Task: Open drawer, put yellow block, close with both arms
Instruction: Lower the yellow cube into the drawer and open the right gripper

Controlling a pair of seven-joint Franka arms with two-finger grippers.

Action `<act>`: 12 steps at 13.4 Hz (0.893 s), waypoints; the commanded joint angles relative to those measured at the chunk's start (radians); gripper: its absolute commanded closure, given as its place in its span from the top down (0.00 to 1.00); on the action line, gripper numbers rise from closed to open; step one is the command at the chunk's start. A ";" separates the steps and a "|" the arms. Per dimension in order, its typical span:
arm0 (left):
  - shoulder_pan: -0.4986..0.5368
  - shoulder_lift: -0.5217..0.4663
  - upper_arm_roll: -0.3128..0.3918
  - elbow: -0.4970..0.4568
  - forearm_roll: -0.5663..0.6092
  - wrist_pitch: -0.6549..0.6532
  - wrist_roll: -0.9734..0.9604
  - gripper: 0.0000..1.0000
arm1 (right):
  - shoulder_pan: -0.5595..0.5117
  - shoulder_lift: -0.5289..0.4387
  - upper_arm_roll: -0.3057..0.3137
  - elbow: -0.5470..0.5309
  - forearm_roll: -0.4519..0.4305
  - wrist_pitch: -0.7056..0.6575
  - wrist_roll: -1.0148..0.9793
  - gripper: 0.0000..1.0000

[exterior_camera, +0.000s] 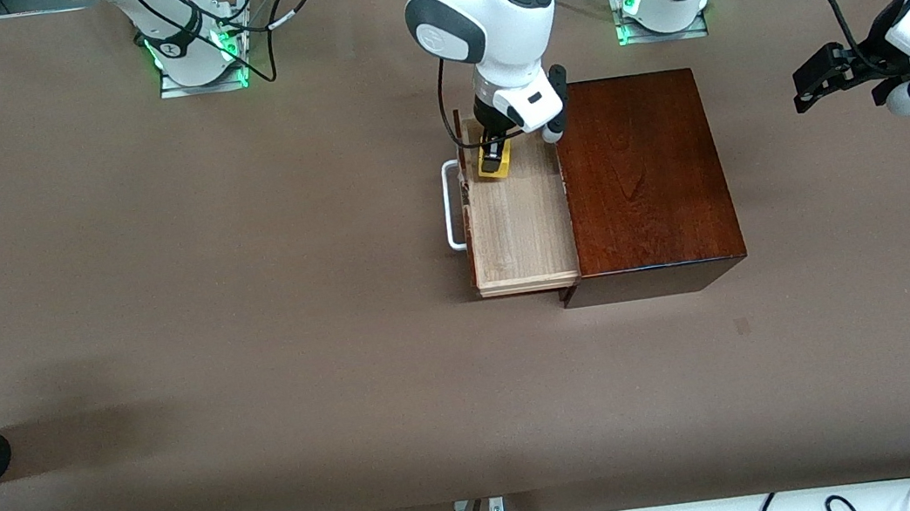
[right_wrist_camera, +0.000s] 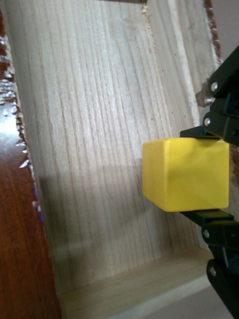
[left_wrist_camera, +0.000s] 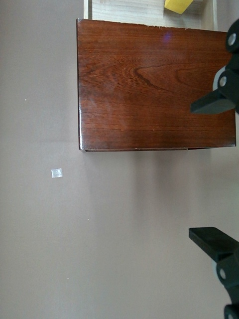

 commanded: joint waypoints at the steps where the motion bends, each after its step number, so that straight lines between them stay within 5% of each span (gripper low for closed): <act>1: 0.008 0.004 -0.010 0.016 0.015 -0.016 0.018 1.00 | -0.020 0.010 0.001 -0.027 -0.016 0.076 -0.057 0.06; 12: 0.004 0.004 -0.010 0.019 0.013 -0.013 0.018 1.00 | -0.107 0.014 0.002 -0.095 0.004 0.207 -0.212 0.10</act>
